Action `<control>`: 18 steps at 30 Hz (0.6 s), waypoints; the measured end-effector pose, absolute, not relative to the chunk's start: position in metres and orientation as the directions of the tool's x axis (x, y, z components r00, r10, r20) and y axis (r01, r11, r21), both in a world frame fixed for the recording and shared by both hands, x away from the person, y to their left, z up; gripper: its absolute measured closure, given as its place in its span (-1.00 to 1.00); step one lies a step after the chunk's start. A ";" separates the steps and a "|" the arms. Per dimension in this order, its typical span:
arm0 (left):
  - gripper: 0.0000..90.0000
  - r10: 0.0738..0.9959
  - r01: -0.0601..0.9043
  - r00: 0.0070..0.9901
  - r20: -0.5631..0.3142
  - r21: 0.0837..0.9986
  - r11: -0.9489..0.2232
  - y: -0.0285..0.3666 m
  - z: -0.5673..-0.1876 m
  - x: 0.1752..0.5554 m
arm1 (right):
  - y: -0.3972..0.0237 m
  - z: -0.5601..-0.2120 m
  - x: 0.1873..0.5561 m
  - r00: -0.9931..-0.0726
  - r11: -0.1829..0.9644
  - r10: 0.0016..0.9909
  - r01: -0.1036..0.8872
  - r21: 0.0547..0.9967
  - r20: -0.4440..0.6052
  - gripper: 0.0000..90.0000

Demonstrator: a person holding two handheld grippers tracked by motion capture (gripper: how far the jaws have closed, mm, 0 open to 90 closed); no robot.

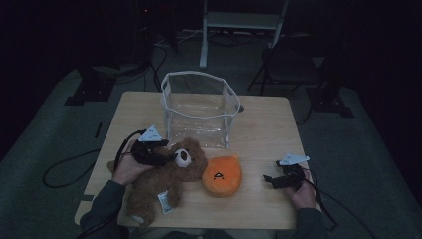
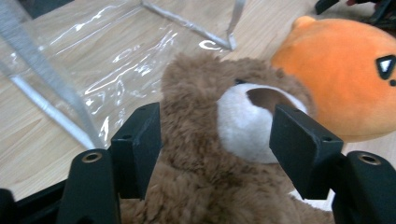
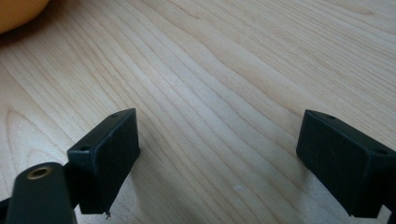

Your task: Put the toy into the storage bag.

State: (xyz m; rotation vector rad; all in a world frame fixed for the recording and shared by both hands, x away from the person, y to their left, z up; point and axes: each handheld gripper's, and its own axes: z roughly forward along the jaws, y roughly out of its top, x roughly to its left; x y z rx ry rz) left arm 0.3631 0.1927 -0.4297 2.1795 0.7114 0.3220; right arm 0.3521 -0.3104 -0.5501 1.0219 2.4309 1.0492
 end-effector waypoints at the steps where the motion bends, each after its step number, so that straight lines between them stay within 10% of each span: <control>1: -0.28 0.578 0.373 0.816 -0.006 0.770 -0.518 0.191 -0.430 0.362 | -0.310 -0.550 0.352 -0.701 0.480 0.713 0.492 0.726 0.004 -0.72; 18: -0.58 0.530 0.363 0.847 0.047 0.677 -0.640 0.159 -0.446 0.356 | -0.310 -0.550 0.352 -0.701 0.480 0.713 0.492 0.726 0.004 -0.72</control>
